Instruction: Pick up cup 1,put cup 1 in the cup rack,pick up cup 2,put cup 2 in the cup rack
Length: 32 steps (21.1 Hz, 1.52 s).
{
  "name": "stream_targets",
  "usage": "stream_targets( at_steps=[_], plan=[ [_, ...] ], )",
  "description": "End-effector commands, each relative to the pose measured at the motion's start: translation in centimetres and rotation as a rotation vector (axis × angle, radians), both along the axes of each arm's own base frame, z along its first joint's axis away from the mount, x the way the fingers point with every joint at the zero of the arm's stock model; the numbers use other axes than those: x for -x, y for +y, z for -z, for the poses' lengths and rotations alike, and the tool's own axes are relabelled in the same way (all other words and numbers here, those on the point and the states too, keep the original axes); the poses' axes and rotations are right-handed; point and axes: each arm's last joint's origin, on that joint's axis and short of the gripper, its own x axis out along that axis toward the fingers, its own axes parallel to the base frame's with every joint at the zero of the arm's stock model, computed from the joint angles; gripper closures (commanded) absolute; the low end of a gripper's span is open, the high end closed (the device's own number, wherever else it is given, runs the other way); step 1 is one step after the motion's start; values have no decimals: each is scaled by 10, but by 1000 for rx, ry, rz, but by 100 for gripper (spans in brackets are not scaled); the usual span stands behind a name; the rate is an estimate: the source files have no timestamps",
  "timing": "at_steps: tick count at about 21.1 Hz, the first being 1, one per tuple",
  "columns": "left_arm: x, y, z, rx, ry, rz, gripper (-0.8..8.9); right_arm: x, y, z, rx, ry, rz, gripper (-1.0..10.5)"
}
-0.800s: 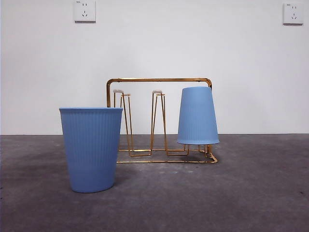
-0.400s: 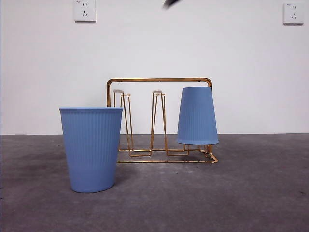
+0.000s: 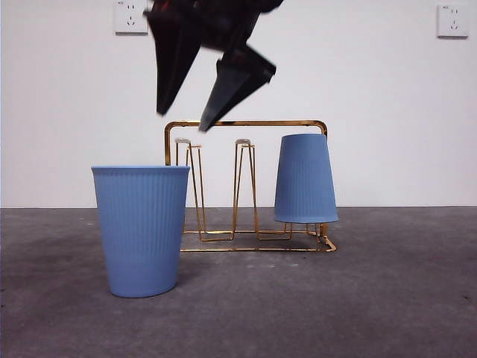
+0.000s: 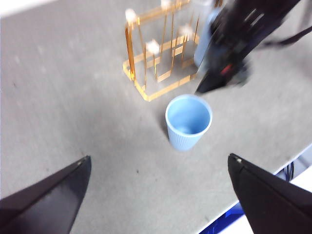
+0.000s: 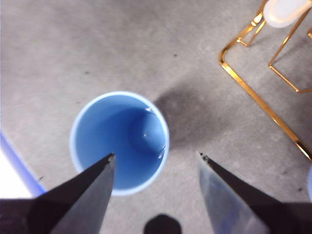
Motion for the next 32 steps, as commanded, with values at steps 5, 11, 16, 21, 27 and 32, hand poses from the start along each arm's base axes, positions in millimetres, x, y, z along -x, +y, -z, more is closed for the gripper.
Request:
stream_targets(
  at_steps=[5, 11, 16, 21, 27, 32],
  plan=[
    [15, 6, -1, 82, -16, 70, 343, -10, 17, 43, 76, 81, 18, 662],
    [16, 5, -1, 95, -9, 102, 343, -16, 24, 73, 123, 140, 20, 663],
    [17, 4, -1, 103, -6, 141, 343, -17, 29, 84, 135, 151, 11, 970],
    [18, 3, -1, 114, -5, 210, 343, -12, 26, 69, 122, 133, -4, 959],
    [11, -8, -31, 325, -265, 407, 341, 22, -26, -61, -152, -119, 23, 959],
    [11, -12, -63, 502, -530, 561, 334, 89, -121, -177, -556, -347, 15, 959]
  ],
)
